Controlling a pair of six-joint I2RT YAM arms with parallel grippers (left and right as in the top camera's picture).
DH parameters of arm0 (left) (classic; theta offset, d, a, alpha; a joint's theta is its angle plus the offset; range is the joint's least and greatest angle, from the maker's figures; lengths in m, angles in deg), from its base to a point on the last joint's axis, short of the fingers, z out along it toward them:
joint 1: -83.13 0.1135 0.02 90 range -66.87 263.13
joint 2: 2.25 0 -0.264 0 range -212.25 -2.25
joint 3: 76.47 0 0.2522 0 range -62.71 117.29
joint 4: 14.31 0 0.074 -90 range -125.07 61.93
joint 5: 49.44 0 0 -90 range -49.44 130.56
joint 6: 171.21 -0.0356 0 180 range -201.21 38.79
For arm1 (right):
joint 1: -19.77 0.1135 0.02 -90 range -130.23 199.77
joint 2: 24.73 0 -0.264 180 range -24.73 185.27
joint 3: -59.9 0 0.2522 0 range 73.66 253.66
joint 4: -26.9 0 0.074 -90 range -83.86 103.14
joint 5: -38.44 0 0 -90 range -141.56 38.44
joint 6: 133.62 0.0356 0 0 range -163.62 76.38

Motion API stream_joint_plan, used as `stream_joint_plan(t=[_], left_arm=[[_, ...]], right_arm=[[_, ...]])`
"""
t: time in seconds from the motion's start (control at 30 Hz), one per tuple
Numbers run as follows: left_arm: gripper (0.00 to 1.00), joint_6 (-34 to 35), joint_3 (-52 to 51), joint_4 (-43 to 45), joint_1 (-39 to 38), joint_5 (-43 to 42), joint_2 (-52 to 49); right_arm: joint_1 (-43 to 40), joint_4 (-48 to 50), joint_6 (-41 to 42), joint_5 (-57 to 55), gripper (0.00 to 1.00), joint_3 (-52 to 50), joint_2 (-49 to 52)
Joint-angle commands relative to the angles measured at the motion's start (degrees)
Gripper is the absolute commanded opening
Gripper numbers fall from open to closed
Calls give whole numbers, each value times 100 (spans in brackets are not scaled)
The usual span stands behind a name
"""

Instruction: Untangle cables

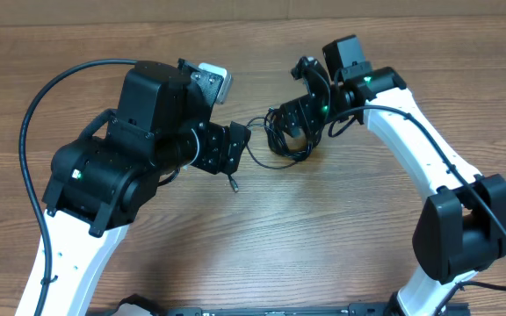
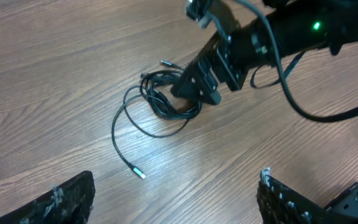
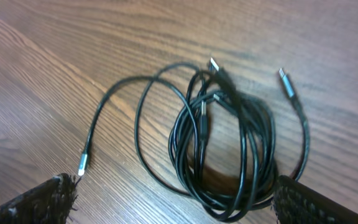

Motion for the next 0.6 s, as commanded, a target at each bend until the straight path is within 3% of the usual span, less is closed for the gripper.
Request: stream_joint_plan(t=[0.0,0.57], left_arm=[[83,-9,109,-76,-37,79,61],[84,-116,109,-101,-37,210,61]], right_arm=[[-22,-153,17,-389,100,144,-4],[-22,142,92,-566,97,-540,361]])
